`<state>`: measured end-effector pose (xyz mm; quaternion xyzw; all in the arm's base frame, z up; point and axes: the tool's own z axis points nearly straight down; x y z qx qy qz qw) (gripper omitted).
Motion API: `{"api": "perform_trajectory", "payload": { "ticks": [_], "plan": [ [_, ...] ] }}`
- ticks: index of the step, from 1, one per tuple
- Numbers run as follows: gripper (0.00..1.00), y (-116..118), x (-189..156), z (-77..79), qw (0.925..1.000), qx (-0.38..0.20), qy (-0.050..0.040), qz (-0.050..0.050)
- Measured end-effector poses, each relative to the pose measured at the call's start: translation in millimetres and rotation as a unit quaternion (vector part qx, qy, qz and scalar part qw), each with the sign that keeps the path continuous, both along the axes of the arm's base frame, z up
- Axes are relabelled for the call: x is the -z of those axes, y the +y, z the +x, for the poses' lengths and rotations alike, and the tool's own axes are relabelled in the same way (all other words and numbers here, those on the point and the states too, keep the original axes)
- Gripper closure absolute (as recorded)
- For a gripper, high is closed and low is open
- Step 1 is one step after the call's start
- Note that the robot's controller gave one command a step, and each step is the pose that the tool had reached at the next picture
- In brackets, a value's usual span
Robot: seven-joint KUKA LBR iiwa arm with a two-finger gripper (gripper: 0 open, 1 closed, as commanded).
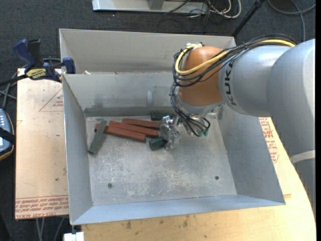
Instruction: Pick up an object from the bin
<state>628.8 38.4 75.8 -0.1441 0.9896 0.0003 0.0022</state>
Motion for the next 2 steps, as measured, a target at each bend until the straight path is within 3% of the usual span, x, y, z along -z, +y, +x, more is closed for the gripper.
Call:
{"api": "perform_trajectory", "payload": {
  "ticks": [1, 2],
  "plan": [
    [1.0, 0.2, -17.2, -2.5, 1.0, 0.0, 0.004, 0.0],
    [1.0, 0.5, -34.1, 0.0, 1.0, 0.0, 0.0002, 0.0]
  ]
}}
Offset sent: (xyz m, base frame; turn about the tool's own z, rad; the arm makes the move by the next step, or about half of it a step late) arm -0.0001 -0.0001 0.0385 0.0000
